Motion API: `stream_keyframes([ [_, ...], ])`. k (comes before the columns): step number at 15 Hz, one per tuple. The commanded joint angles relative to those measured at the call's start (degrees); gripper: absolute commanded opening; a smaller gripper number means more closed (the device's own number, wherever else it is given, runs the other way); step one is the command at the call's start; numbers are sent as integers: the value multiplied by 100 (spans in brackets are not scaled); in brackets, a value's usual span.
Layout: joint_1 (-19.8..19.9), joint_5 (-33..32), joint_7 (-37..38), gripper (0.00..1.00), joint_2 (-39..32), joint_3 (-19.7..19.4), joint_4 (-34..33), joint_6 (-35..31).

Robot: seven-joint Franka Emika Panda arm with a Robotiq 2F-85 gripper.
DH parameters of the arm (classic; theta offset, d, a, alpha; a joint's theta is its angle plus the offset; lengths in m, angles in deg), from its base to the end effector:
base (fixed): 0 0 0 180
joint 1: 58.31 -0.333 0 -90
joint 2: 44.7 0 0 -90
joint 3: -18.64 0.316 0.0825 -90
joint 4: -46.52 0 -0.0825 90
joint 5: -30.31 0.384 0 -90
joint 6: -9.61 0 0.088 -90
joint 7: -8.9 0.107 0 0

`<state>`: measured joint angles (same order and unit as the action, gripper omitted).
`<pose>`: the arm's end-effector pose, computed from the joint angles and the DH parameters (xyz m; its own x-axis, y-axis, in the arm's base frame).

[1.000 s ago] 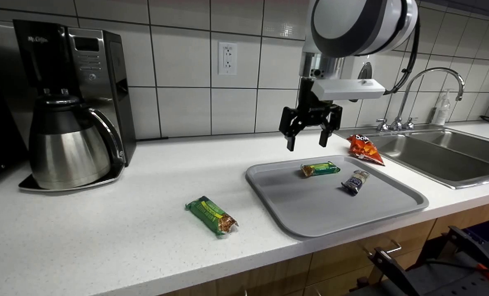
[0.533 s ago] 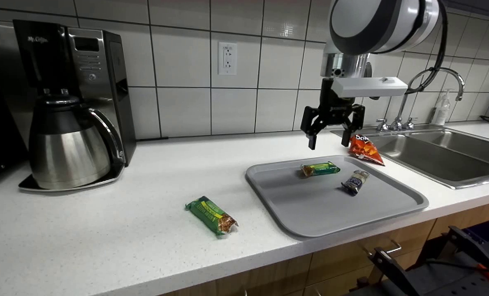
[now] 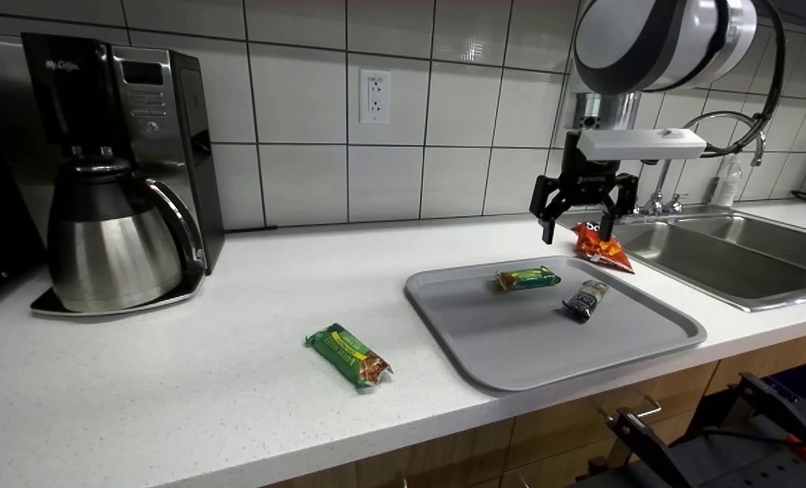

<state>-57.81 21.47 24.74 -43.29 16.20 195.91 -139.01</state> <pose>0.4368 -0.0194 0.2630 0.9806 -0.1941 0.0276 -0.1956 -0.9777 0.0758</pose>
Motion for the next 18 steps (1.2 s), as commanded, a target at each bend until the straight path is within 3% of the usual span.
stream_keyframes([
  [1,207,-192,343,100,118,-78,24,171],
  [18,225,-44,1555,100,-756,-318,-342,250],
])
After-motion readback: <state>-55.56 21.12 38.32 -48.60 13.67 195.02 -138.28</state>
